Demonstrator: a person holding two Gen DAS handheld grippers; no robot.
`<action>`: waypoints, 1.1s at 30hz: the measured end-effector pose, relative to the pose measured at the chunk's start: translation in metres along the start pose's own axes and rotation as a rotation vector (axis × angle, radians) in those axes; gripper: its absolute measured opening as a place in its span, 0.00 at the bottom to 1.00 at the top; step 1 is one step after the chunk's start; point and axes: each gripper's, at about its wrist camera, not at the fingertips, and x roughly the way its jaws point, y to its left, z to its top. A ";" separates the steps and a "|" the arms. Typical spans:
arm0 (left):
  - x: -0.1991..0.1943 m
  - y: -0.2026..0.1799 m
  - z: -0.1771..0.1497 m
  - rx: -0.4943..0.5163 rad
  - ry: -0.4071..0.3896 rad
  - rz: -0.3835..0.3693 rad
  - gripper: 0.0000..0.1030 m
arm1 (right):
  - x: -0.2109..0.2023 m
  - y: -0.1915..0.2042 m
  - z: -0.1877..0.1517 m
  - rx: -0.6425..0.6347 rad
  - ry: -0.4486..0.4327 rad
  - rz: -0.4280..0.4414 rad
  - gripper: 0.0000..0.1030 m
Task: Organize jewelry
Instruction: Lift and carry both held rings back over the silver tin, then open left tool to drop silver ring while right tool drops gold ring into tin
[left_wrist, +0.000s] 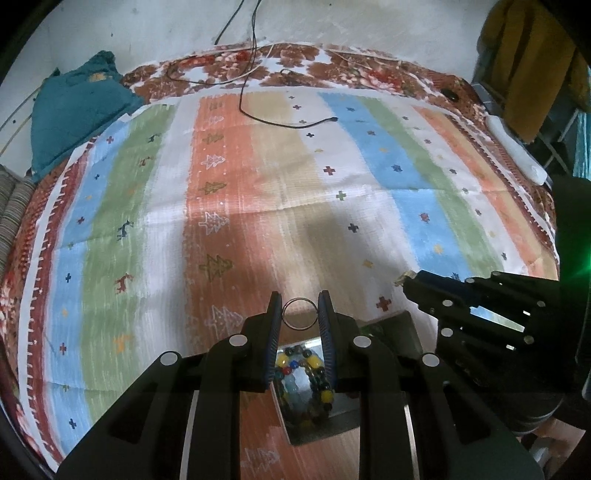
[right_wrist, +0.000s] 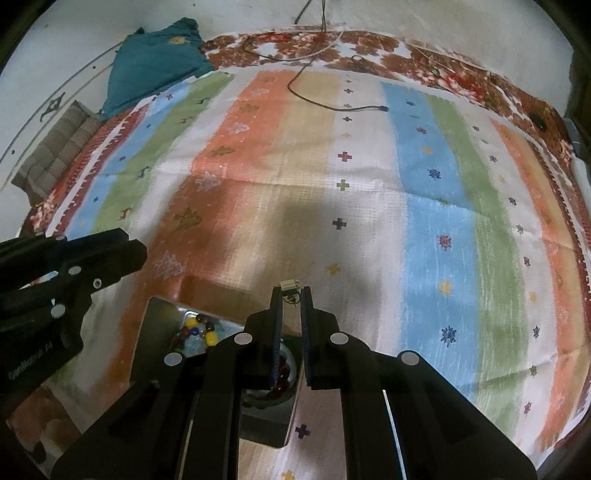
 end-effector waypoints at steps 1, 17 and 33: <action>-0.002 0.000 -0.002 0.001 -0.002 -0.002 0.19 | -0.001 0.001 -0.001 -0.002 -0.002 0.001 0.10; -0.024 -0.012 -0.038 0.025 -0.024 -0.022 0.19 | -0.024 0.017 -0.032 -0.036 -0.023 0.040 0.10; -0.034 -0.002 -0.053 -0.033 -0.028 -0.036 0.40 | -0.035 0.013 -0.043 -0.016 -0.036 0.041 0.37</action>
